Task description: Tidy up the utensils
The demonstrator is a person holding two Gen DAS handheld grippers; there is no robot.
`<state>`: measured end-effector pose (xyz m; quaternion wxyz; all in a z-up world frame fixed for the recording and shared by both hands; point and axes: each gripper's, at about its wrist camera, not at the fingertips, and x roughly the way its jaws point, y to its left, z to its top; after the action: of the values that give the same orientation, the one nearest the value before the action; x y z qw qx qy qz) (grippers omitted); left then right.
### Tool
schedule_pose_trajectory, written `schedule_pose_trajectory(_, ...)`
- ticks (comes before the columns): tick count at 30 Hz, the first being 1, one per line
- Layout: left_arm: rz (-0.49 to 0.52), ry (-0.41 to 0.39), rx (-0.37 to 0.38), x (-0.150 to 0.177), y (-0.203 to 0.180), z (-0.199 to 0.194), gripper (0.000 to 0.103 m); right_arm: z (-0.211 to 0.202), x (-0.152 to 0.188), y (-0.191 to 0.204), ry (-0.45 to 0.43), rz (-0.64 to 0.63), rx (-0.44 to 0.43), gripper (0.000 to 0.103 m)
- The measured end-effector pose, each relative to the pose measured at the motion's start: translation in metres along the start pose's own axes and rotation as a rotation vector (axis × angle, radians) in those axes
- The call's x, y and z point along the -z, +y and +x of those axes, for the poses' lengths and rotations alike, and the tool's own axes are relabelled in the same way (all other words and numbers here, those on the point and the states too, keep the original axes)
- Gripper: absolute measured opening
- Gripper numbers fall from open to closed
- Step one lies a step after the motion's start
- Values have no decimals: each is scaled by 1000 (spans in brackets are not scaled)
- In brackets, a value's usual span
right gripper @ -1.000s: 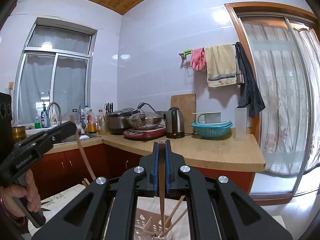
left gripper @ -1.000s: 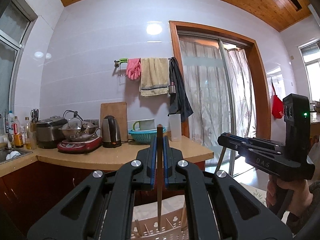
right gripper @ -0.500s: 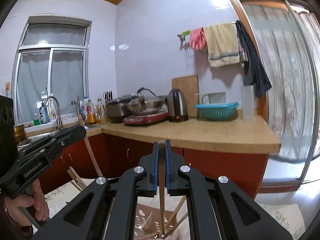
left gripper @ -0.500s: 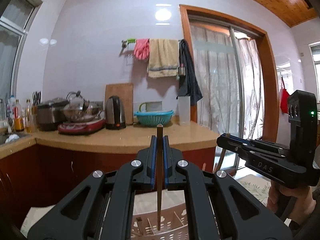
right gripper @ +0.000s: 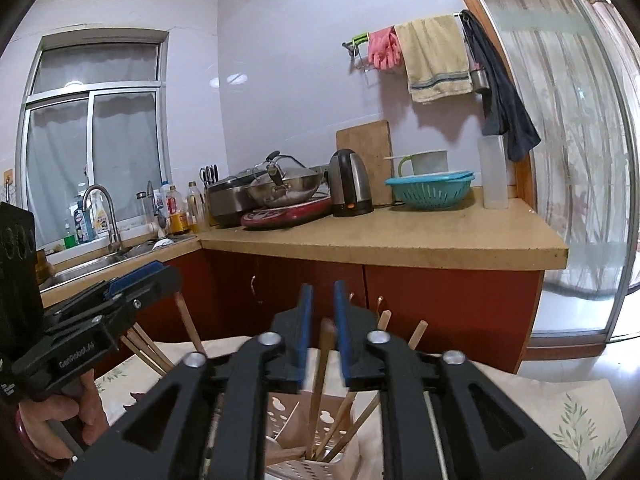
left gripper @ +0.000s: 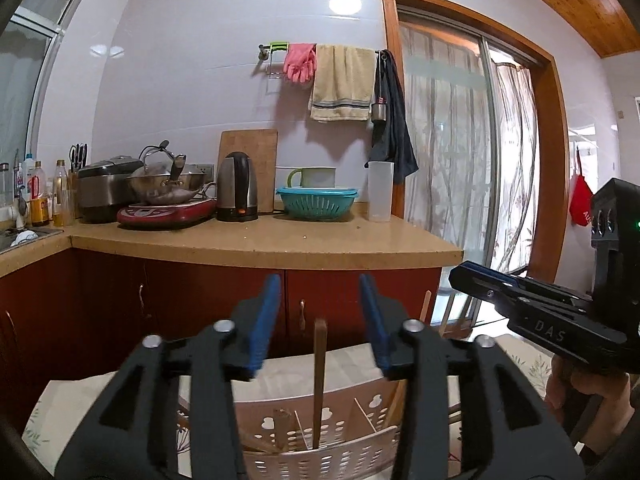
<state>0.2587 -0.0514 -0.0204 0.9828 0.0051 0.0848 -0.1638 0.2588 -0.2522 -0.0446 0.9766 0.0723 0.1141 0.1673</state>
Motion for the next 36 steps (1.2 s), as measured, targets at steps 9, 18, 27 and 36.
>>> schedule_pose_trajectory(9,17,-22,-17,-11,-7,-15,73,-26,-12,2,-48,-13,48,46)
schedule_pose_trajectory(18,40,-38,-72,-18,-16,-39,89,-53,-14,7,-57,-28,110,64)
schedule_pose_trajectory(27,34,-7,-142,-2,-17,-80,94,-74,7,12,-14,-5,172,77)
schedule_pose_trajectory(36,-5,57,-191,27,-14,-119,96,-95,39,28,65,-4,198,80)
